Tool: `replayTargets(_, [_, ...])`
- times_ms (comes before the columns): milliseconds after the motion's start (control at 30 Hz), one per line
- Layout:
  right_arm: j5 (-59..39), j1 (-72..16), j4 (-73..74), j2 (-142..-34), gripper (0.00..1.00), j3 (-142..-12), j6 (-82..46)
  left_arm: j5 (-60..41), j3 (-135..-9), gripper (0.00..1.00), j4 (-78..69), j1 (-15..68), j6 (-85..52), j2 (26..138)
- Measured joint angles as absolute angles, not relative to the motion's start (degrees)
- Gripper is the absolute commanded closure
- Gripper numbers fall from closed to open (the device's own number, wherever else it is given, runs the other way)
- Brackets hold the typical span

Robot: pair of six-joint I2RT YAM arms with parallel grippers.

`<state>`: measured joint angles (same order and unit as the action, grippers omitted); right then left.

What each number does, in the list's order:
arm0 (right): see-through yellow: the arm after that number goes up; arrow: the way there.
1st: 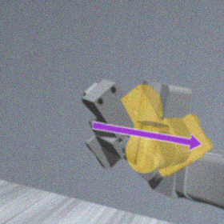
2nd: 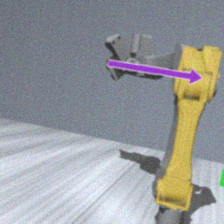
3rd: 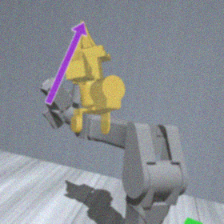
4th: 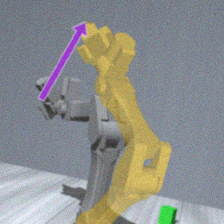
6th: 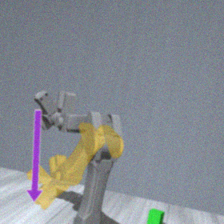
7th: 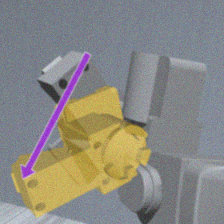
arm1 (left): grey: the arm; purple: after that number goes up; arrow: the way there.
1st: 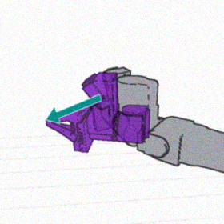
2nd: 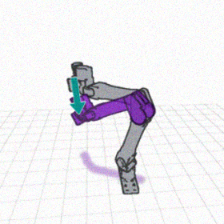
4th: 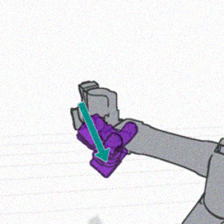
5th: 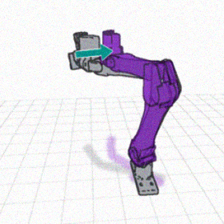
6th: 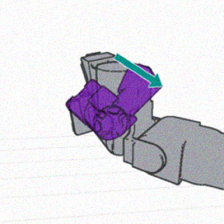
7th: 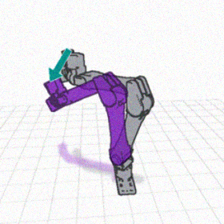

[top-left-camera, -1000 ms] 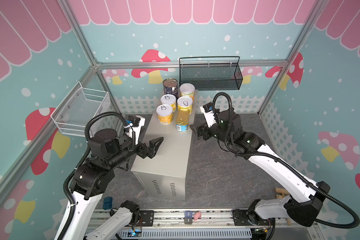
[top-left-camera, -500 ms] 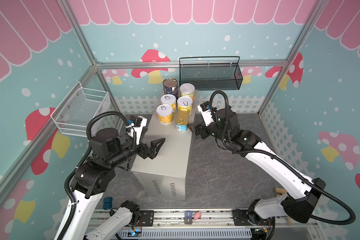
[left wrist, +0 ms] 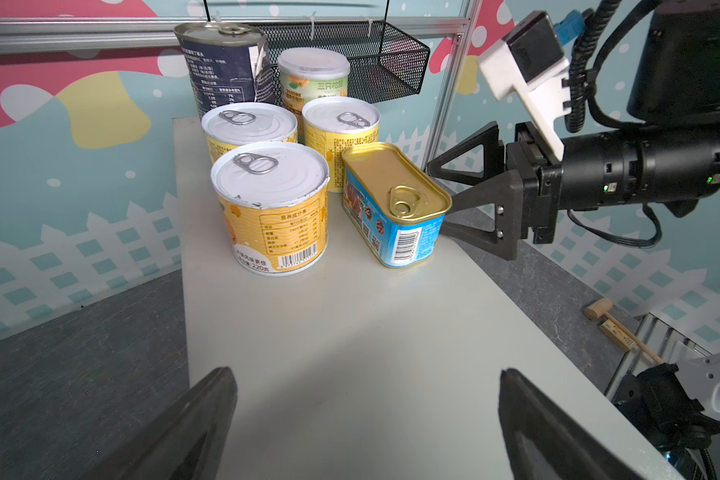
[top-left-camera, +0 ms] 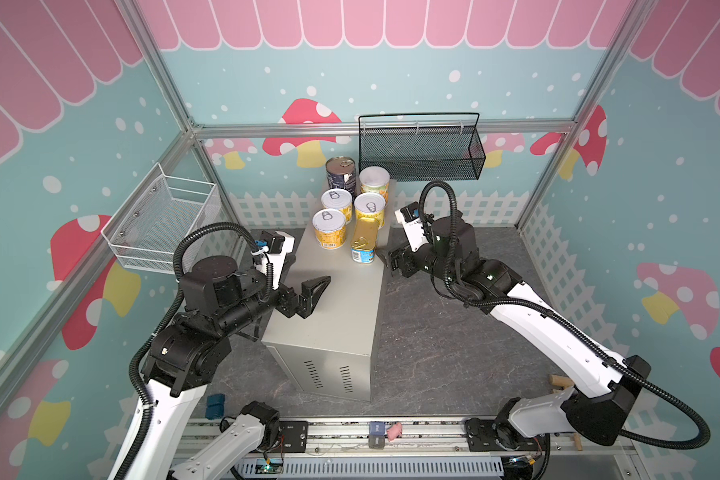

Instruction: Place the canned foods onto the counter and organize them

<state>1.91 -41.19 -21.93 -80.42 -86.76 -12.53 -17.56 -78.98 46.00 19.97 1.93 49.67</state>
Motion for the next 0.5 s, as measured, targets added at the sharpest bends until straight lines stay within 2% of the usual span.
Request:
replayTargets(167, [5.5, -37.3, -25.1, -79.9, 0.01, -86.8, -15.0, -17.1, -79.0, 0.01, 46.0, 20.0, 1.9, 49.7])
replayTargets(500, [10.2, -28.6, -29.2, -73.0, 0.01, -84.7, -16.8, -13.3, -82.1, 0.00, 46.9, 20.0, 0.6, 53.6])
